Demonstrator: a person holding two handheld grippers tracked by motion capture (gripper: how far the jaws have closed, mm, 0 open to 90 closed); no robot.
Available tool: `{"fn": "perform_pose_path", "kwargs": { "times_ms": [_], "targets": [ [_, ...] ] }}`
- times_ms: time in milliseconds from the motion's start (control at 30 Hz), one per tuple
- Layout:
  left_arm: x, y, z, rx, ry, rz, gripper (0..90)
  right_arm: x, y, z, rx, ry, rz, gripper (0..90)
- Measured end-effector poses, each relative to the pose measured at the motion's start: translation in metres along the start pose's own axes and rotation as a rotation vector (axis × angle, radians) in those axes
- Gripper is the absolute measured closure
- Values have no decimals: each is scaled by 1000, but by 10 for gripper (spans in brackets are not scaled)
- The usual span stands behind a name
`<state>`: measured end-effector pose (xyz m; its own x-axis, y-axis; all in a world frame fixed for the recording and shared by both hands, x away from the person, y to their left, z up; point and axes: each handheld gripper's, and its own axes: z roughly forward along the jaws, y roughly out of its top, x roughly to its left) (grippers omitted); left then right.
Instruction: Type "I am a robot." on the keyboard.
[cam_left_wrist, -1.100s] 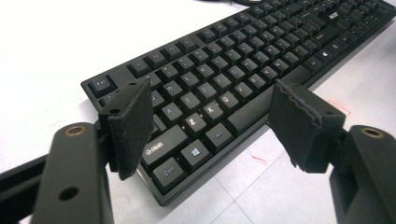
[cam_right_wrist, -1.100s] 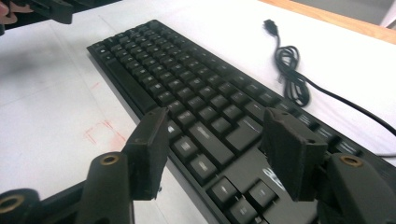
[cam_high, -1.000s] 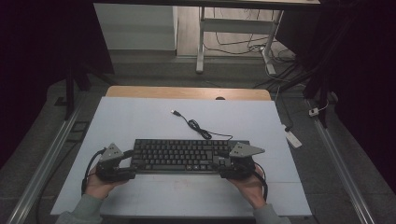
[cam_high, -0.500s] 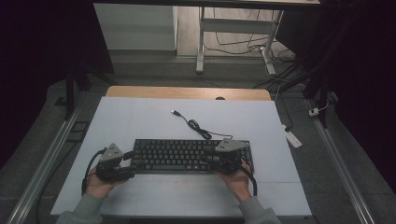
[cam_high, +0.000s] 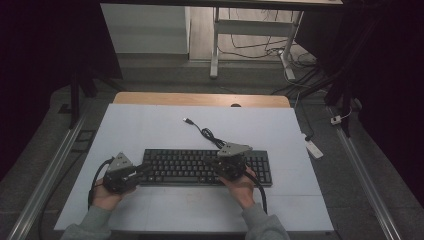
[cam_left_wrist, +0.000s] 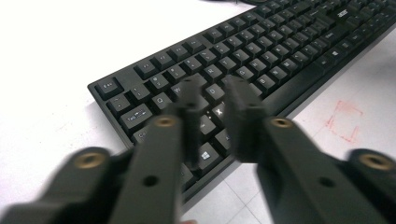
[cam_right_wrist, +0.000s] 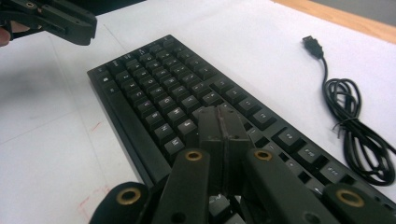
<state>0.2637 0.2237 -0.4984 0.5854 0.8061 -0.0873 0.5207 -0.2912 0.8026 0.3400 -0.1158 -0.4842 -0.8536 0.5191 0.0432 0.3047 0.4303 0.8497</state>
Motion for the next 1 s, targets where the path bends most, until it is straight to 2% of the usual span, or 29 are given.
{"fn": "perform_pose_path", "kwargs": {
  "times_ms": [67,133,533,1000],
  "targets": [
    [1,0,2,9,6,-1,874,0,0,6,4,0,9,895],
    [3,-1,7,28,8,-6,888,0,0,10,19,1,7,895],
    [9,-5,22,110,38,-15,888,2,8,33,68,-1,-4,895],
    [11,-9,27,147,34,-22,885,0,8,51,113,-10,3,895]
  ]
}}
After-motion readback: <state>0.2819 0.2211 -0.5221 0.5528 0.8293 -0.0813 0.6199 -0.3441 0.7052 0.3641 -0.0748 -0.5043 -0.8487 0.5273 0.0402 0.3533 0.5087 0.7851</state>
